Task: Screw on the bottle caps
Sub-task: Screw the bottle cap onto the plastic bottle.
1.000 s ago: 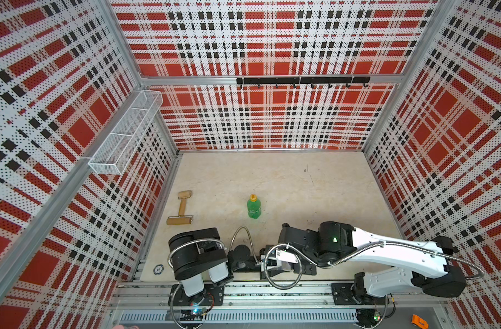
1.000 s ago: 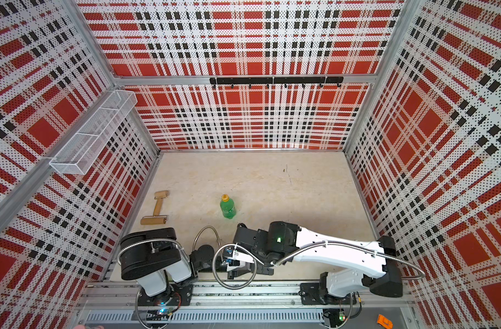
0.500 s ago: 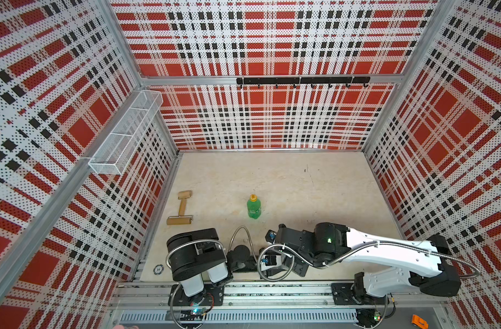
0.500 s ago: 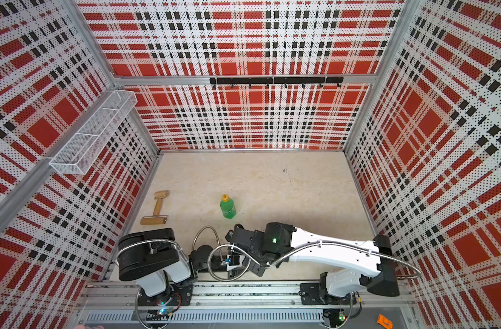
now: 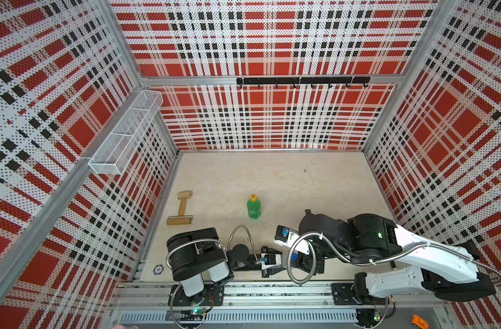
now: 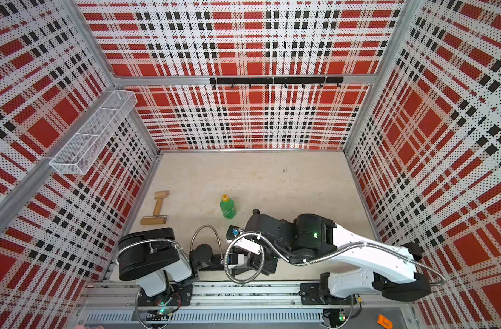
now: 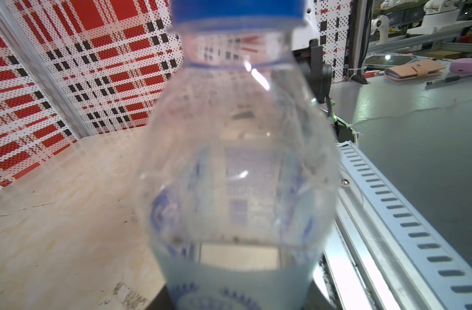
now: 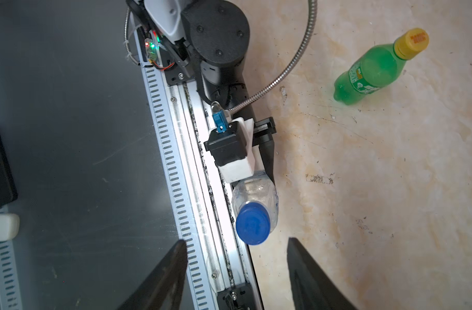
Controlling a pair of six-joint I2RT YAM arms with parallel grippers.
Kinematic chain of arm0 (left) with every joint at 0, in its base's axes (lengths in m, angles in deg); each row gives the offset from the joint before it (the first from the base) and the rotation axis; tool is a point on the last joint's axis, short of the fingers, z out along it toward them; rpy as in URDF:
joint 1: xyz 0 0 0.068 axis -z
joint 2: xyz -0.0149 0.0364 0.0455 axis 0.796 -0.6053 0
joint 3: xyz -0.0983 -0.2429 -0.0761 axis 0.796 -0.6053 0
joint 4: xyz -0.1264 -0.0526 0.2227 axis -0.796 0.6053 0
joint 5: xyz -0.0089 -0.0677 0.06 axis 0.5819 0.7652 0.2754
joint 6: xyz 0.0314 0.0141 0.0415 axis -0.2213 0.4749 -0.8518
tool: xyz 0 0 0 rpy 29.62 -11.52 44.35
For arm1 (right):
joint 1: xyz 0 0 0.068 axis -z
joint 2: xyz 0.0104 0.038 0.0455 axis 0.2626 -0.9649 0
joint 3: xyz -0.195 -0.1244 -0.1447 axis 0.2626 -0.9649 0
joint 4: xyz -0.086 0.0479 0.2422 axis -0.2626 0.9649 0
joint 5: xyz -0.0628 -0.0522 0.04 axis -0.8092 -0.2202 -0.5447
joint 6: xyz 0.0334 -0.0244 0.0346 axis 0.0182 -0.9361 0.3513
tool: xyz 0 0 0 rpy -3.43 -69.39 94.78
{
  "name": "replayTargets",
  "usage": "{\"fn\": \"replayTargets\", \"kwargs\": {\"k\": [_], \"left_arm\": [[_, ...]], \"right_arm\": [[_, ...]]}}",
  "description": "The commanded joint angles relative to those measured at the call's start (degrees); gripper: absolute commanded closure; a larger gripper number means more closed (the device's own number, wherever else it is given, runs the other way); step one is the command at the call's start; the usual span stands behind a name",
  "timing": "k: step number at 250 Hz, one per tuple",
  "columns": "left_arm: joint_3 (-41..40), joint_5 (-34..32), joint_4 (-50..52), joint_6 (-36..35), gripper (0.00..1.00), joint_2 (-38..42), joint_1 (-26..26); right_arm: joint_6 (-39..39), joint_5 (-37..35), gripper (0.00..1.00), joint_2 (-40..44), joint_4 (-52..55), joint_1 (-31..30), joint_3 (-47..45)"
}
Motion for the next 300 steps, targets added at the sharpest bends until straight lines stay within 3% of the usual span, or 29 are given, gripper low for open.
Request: {"fn": "replayTargets", "kwargs": {"k": [1, 57, 109, 243, 300], "left_arm": [[0.2, 4.0, -2.3, 1.2, 0.55, -0.8, -0.8], [0.0, 8.9, -2.0, 3.1, 0.54, -0.8, -1.6], [0.4, 11.9, -2.1, 4.3, 0.55, -2.2, -1.8], [1.4, 13.7, -2.1, 4.8, 0.56, -3.9, -2.0], [1.0, 12.1, -2.2, 3.9, 0.57, -2.8, -2.0]], "right_arm": [[-10.8, 1.4, 0.38, -3.1, 2.5, 0.9, 0.8], [-26.2, -3.3, 0.42, -3.5, 4.3, 1.4, -5.1], [-32.0, 5.5, 0.43, -1.2, -0.2, 1.9, -5.5], [-36.1, 5.6, 0.52, -7.9, 1.8, 1.9, -7.7], [-34.4, 5.2, 0.63, -8.9, 1.2, 1.9, -8.5]]}}
